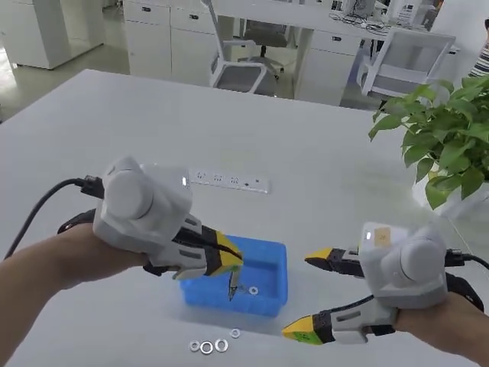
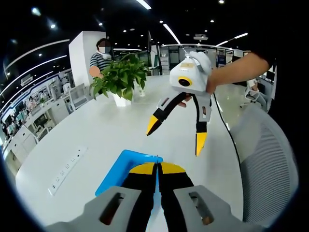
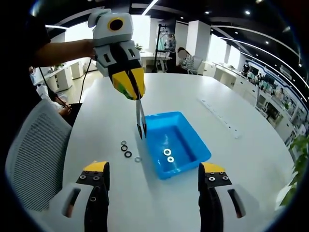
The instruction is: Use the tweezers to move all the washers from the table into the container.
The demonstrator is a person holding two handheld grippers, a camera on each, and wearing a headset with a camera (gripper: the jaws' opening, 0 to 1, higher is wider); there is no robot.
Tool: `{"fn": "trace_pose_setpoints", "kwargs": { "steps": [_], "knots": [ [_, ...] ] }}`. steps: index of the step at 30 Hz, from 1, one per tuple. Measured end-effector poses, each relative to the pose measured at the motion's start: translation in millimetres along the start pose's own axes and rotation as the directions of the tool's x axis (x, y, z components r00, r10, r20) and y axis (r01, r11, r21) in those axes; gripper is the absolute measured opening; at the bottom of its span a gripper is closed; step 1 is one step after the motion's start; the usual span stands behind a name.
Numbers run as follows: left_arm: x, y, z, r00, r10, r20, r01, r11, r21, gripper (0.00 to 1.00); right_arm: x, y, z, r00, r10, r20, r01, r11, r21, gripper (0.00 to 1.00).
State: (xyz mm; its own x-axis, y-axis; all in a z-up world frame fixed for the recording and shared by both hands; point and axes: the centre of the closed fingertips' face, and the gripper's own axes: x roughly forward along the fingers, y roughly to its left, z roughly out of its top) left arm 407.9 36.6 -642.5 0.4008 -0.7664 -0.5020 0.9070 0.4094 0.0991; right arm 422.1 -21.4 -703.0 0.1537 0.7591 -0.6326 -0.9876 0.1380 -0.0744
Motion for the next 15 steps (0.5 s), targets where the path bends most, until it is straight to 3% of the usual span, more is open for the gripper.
{"fn": "trace_pose_setpoints", "kwargs": {
  "steps": [15],
  "knots": [
    [8.4, -5.6, -12.7, 0.9998, -0.020, -0.002, 0.020, 1.000, -0.016, 0.05, -1.2, 11.1, -4.5, 0.9998, -0.012, 0.018, 0.012, 0.999, 0.042, 0.97]
  ]
}}
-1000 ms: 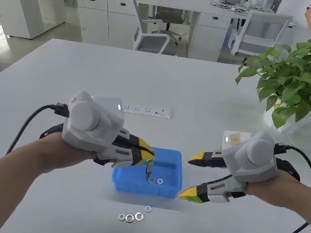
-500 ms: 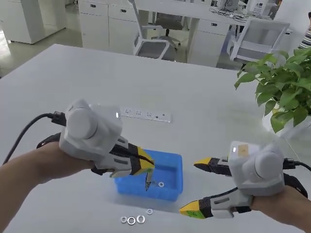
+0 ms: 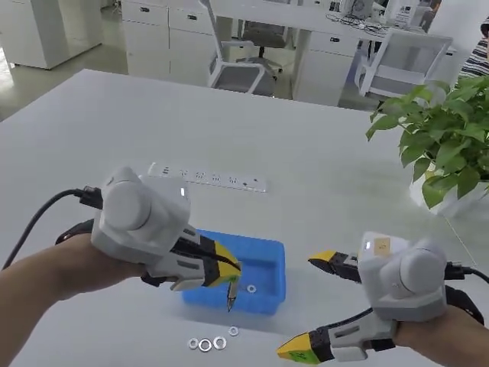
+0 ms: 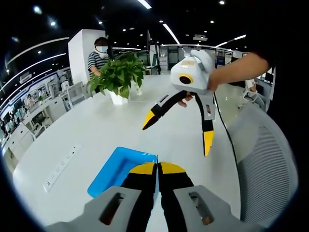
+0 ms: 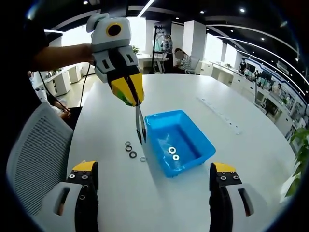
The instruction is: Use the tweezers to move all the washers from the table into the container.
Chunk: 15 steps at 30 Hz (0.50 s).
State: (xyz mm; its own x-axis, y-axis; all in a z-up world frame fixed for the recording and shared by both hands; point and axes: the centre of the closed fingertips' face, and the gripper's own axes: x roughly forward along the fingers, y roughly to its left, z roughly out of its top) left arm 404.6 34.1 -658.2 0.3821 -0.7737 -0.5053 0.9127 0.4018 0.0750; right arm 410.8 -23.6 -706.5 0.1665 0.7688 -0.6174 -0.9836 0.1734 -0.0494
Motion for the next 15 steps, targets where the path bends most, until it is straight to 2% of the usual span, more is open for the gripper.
{"fn": "trace_pose_setpoints", "kwargs": {
  "steps": [3, 15],
  "knots": [
    [3.0, -0.4, -1.7, 1.0000, -0.001, 0.003, 0.001, 1.000, -0.002, 0.05, 0.3, 0.8, -1.7, 1.0000, -0.003, -0.001, 0.003, 1.000, 0.001, 1.00],
    [14.4, -6.5, -6.2, 0.9997, -0.023, 0.002, 0.023, 1.000, -0.006, 0.05, -1.2, 5.6, -9.8, 0.9999, -0.005, -0.013, 0.005, 1.000, 0.004, 1.00]
  ]
}}
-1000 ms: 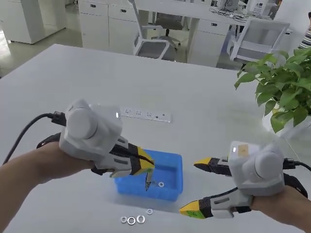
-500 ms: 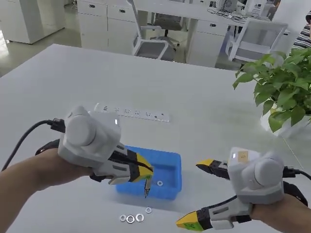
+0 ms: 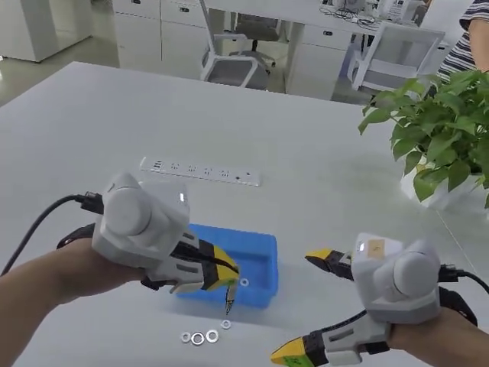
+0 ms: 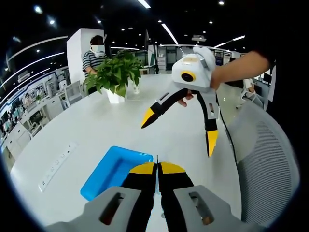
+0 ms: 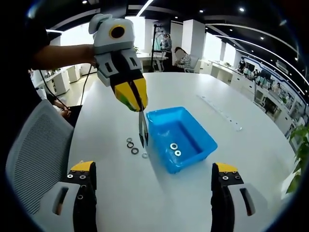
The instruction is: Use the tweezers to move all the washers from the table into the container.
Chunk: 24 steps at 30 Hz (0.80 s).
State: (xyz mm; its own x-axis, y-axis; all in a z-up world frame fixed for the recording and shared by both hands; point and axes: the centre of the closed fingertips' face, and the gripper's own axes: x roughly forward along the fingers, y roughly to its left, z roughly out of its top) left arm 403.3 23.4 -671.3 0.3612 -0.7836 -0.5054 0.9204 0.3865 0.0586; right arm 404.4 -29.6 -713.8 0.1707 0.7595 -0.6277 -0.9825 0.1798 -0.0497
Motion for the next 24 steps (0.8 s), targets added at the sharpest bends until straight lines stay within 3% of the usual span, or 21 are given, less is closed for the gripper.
{"fn": "trace_pose_setpoints", "kwargs": {
  "steps": [24],
  "knots": [
    [14.0, -8.8, -20.1, 0.9995, -0.017, -0.025, 0.017, 1.000, -0.021, 0.05, 3.7, 9.7, -14.3, 0.9995, 0.021, -0.024, -0.021, 1.000, 0.020, 1.00]
  ]
}}
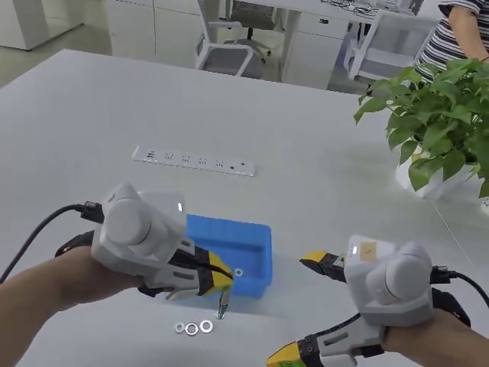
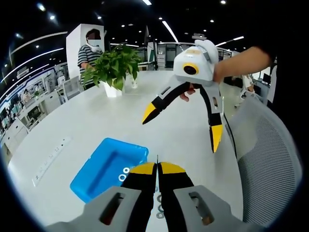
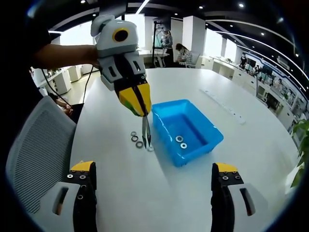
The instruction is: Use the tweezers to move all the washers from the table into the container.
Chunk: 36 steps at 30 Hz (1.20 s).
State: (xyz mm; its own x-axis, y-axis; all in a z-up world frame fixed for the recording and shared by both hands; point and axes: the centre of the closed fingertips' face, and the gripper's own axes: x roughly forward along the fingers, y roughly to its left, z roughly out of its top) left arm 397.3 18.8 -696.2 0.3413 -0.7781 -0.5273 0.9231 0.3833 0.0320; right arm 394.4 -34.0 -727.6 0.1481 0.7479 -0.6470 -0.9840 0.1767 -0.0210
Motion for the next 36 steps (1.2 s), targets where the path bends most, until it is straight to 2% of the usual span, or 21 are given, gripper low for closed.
{"fn": "trace_pose_setpoints", "kwargs": {
  "steps": [9, 15, 26, 30, 32, 36],
  "knots": [
    [4.6, 0.8, -4.0, 1.0000, -0.006, -0.001, 0.006, 1.000, 0.000, 0.05, 1.0, 1.3, -4.1, 0.9999, 0.008, -0.007, -0.008, 1.000, 0.007, 1.00],
    [5.6, 0.6, -2.8, 0.9999, -0.010, 0.008, 0.010, 1.000, -0.003, 0.05, 2.2, 2.2, -6.1, 0.9999, 0.012, -0.009, -0.012, 1.000, 0.009, 1.00],
    [3.2, -3.0, -2.2, 0.9998, -0.020, 0.002, 0.020, 1.000, 0.011, 0.05, 3.9, 2.5, -1.6, 0.9998, 0.019, -0.003, -0.019, 1.000, -0.002, 0.98],
    [2.4, -2.8, -3.7, 0.9998, -0.022, 0.000, 0.022, 1.000, 0.014, 0.05, 5.9, 6.0, -0.1, 0.9991, 0.042, -0.007, -0.042, 0.999, -0.028, 0.91],
    [2.1, -2.3, -4.6, 0.9997, -0.023, -0.004, 0.023, 1.000, 0.014, 0.05, 7.6, 10.2, 1.5, 0.9976, 0.070, 0.000, -0.070, 0.997, -0.039, 0.85],
    [1.5, -2.4, -5.2, 0.9996, -0.026, -0.008, 0.026, 1.000, 0.017, 0.05, 11.0, 14.8, 4.8, 0.9947, 0.102, 0.006, -0.101, 0.990, -0.099, 0.78]
  ]
}}
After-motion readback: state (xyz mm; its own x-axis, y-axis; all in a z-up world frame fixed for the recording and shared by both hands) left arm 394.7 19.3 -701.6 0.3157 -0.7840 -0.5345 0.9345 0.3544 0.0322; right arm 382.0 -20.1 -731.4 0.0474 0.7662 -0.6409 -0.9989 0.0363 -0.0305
